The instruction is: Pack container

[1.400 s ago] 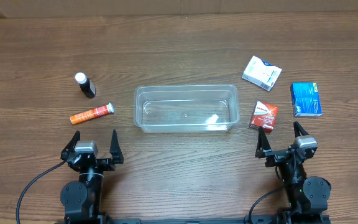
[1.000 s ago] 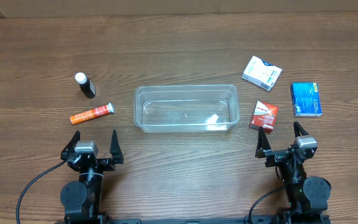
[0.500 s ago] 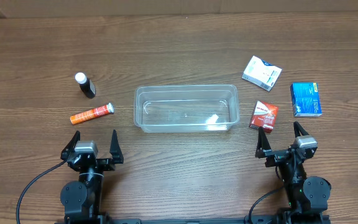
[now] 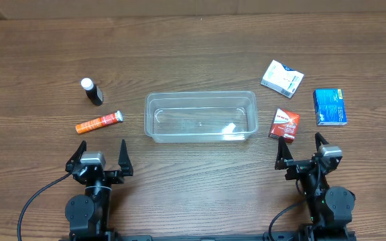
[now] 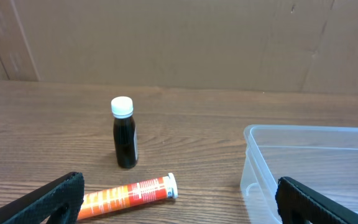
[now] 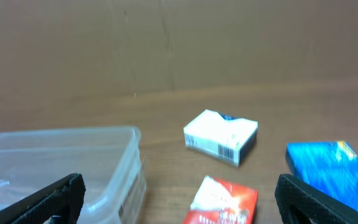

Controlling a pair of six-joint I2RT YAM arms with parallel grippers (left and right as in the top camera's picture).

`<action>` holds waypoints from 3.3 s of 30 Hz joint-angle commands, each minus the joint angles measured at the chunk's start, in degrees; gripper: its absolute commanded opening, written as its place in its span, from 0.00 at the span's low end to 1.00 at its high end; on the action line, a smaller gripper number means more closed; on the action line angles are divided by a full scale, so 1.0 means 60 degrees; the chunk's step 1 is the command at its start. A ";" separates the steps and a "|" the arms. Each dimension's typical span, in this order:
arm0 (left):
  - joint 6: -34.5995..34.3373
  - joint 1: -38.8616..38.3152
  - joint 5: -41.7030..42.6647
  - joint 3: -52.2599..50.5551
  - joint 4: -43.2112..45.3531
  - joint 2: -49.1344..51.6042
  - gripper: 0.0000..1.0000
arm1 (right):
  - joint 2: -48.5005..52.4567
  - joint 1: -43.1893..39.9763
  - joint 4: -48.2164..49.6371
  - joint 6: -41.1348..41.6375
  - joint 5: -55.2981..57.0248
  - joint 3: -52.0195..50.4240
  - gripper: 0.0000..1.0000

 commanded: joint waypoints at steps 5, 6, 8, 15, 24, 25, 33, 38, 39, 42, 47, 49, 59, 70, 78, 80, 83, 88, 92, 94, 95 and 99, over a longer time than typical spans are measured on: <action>0.0113 -0.0062 -0.0066 -0.0058 0.0018 -0.0098 1.00 | 0.3107 -0.0066 -0.2062 0.0346 0.0495 0.3636 1.00; 0.0113 -0.0062 -0.0066 -0.0058 0.0018 -0.0098 1.00 | 0.4233 -0.0066 -0.2422 0.0346 0.0484 0.4546 1.00; 0.0113 -0.0062 -0.0066 -0.0058 0.0018 -0.0098 1.00 | 0.6193 -0.0066 -0.3206 0.0346 0.0481 0.6251 1.00; 0.0113 -0.0062 -0.0066 -0.0058 0.0018 -0.0098 1.00 | 1.2517 -0.0066 -0.6368 0.0346 0.0007 1.2666 1.00; 0.0109 -0.0062 -0.0066 -0.0058 0.0018 -0.0098 1.00 | 1.4528 -0.0648 -0.6757 -0.0047 0.0525 1.3715 1.00; 0.0109 -0.0062 -0.0066 -0.0058 0.0018 -0.0098 1.00 | 1.4531 -0.0976 -0.7133 -0.0579 0.0594 1.3712 1.00; 0.0109 -0.0062 -0.0066 -0.0058 0.0018 -0.0098 1.00 | 1.5001 -0.3209 -0.8032 -0.3381 0.0565 1.3712 1.00; 0.0113 -0.0062 -0.0062 -0.0058 0.0018 -0.0098 1.00 | 1.6389 -0.3300 -0.7974 -0.3657 0.0557 1.3712 0.99; 0.0113 -0.0062 -0.0066 -0.0058 0.0018 -0.0098 1.00 | 1.6684 -0.3300 -0.7919 -0.3654 0.0557 1.3712 1.00; 0.0109 -0.0062 -0.0066 -0.0058 0.0018 -0.0098 1.00 | 1.7238 -0.3337 -0.7661 -0.3501 0.0565 1.3712 1.00; 0.0113 -0.0062 -0.0066 -0.0058 0.0018 -0.0098 1.00 | 1.7864 -0.3395 -0.7173 -0.3377 0.0521 1.3712 1.00; 0.0109 -0.0062 -0.0066 -0.0058 0.0018 -0.0098 1.00 | 1.8342 -0.3395 -0.7002 -0.3370 0.0481 1.3712 1.00; 0.0113 -0.0062 -0.0066 -0.0058 0.0018 -0.0098 1.00 | 1.9234 -0.3453 -0.6382 -0.3406 0.0488 1.3712 1.00; 0.0113 -0.0062 -0.0066 -0.0058 0.0018 -0.0098 1.00 | 1.9434 -0.3461 -0.6648 -0.3144 0.0492 1.3712 0.80; 0.0109 -0.0062 -0.0066 -0.0058 0.0018 -0.0098 1.00 | 1.9292 -0.3457 -0.6881 -0.2317 0.0452 1.3741 0.68; 0.0109 -0.0062 -0.0066 -0.0058 0.0018 -0.0098 1.00 | 1.9016 -0.3457 -0.7060 -0.2280 0.0452 1.3799 0.70; 0.0109 -0.0062 -0.0066 -0.0058 0.0018 -0.0098 1.00 | 1.8414 -0.3446 -0.8062 -0.2288 0.0189 1.4586 0.70; 0.0113 -0.0062 -0.0066 -0.0058 0.0018 -0.0098 1.00 | 1.7424 -0.3060 -0.9839 -0.2288 -0.0444 1.6251 0.70; 0.0113 -0.0062 -0.0066 -0.0058 0.0018 -0.0098 1.00 | 1.6950 -0.1781 -1.0775 -0.2087 -0.0448 1.6801 0.70; 0.0113 -0.0062 -0.0066 -0.0058 0.0018 -0.0098 1.00 | 1.6928 -0.0885 -1.1027 -0.1413 -0.0455 1.6801 0.71; 0.0113 -0.0062 -0.0066 -0.0058 0.0018 -0.0098 1.00 | 1.6928 -0.0426 -1.1140 -0.0794 -0.0459 1.6801 0.72; 0.0109 -0.0062 -0.0066 -0.0058 0.0018 -0.0098 1.00 | 1.6928 0.0973 -1.1526 0.0820 -0.1293 1.6801 0.73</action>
